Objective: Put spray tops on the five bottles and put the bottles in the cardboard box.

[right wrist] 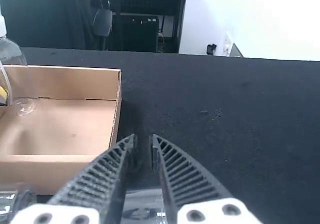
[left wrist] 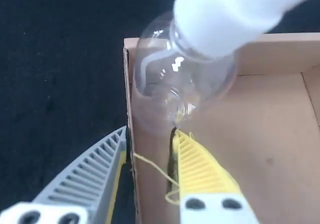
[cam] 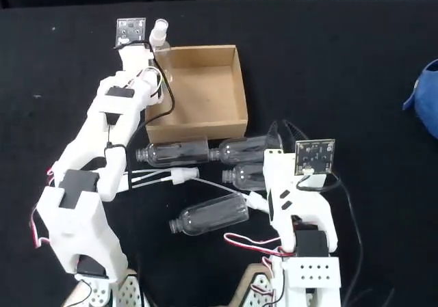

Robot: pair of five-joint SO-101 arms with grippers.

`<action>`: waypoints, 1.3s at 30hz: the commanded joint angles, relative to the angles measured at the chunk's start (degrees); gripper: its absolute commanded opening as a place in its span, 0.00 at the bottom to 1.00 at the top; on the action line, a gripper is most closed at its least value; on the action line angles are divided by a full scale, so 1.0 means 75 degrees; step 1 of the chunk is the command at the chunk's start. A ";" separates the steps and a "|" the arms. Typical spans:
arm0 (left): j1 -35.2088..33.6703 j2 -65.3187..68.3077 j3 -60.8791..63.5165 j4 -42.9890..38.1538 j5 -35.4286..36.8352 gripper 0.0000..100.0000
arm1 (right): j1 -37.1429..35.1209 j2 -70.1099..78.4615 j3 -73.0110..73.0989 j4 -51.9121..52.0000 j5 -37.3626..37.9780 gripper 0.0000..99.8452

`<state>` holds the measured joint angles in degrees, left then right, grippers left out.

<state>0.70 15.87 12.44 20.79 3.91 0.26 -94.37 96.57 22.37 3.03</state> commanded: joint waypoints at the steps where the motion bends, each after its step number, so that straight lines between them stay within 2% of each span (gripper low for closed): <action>1: -0.0088 -0.0188 -0.0404 -0.0035 0.0082 0.03 | -0.0105 -0.0240 -0.0029 -0.0234 0.0059 0.03; 12: -0.0358 -0.1090 -0.1436 0.2696 0.0012 0.04 | -0.0129 -0.0240 -0.0029 -0.0211 0.0059 0.03; 18: -0.0756 -0.1207 -0.1717 0.3845 0.0012 0.18 | -0.0129 -0.0240 -0.0029 -0.0211 0.0059 0.03; 23: -0.0744 -0.1207 -0.1659 0.4829 0.0012 0.13 | -0.0129 -0.0240 -0.0018 -0.0211 0.0059 0.03; 30: -0.0639 -0.1184 -0.1600 0.4982 0.0012 0.11 | -0.0117 -0.0240 -0.0018 -0.0211 0.0059 0.03; 39: -0.0498 -0.1196 -0.0592 0.4314 0.0012 0.10 | -0.0105 -0.0240 -0.0018 -0.0211 0.0059 0.03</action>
<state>-4.04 10.68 7.60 55.43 4.09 0.26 -94.37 96.57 22.37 3.03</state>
